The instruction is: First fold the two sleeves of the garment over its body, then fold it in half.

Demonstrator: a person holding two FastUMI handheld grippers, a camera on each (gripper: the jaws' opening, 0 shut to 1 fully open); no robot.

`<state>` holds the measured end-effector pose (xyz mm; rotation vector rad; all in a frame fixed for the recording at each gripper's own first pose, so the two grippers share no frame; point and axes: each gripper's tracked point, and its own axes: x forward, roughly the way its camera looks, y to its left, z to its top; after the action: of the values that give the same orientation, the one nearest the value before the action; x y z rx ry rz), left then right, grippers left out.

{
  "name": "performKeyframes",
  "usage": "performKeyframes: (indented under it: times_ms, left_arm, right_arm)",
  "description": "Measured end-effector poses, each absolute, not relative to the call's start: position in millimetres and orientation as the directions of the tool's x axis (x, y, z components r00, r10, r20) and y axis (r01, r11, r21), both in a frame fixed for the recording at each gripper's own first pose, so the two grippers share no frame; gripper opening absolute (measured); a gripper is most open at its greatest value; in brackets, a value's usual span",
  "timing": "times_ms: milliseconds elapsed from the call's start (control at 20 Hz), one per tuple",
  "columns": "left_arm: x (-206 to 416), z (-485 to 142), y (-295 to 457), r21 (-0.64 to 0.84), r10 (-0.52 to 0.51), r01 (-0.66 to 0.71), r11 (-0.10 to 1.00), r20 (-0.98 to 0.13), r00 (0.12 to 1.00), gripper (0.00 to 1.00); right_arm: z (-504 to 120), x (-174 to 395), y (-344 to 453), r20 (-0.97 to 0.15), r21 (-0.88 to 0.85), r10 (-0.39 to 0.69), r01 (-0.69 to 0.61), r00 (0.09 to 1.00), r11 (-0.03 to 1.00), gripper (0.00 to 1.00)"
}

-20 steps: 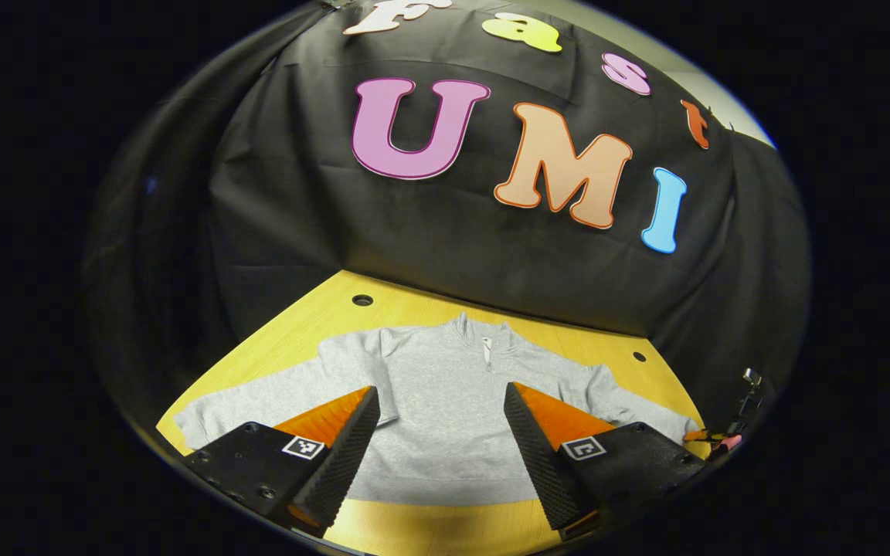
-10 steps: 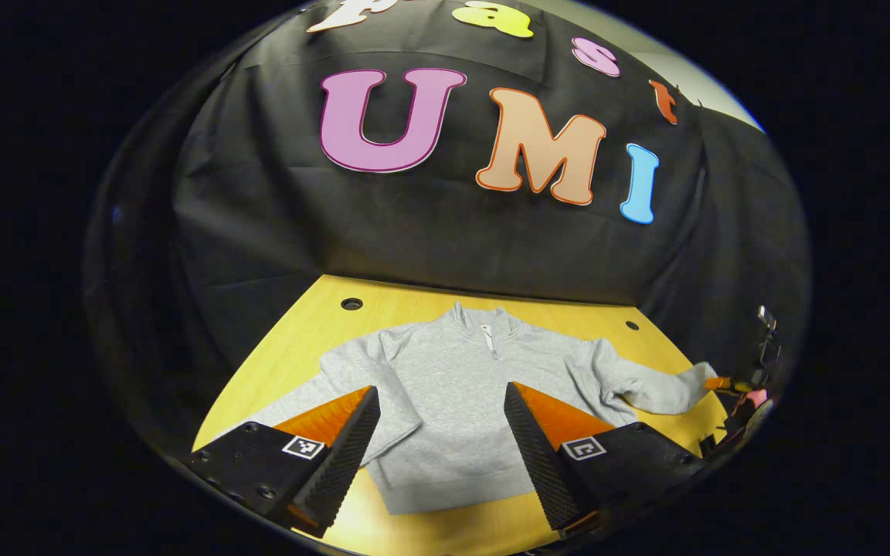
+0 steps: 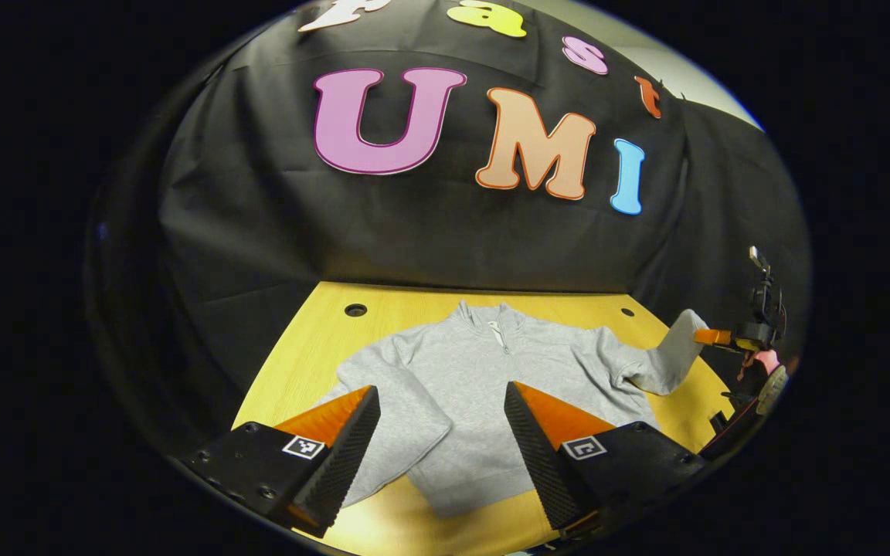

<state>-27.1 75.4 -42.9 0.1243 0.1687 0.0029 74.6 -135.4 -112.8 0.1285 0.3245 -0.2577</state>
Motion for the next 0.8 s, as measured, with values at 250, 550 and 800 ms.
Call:
performKeyframes:
  times_ms: [250,550,800]
  left_arm:
    - [-34.4,-43.6,97.8,0.099,0.025,-0.008,0.995,-0.165,0.986,0.95]
    - [-47.9,-47.6,128.0,0.08,0.074,-0.061,0.995,-0.165,0.984,0.95]
    - [-61.6,-54.8,158.5,0.07,0.139,-0.129,0.989,-0.167,0.976,0.95]
  right_arm:
    - [-89.0,96.6,-34.4,-0.284,0.153,-0.067,0.115,0.956,0.982,0.14]
    - [-87.8,119.0,88.3,-0.241,0.275,0.185,-0.116,0.953,0.954,0.14]
    - [-95.6,127.1,187.8,-0.212,0.342,0.382,-0.298,0.899,0.891,0.13]
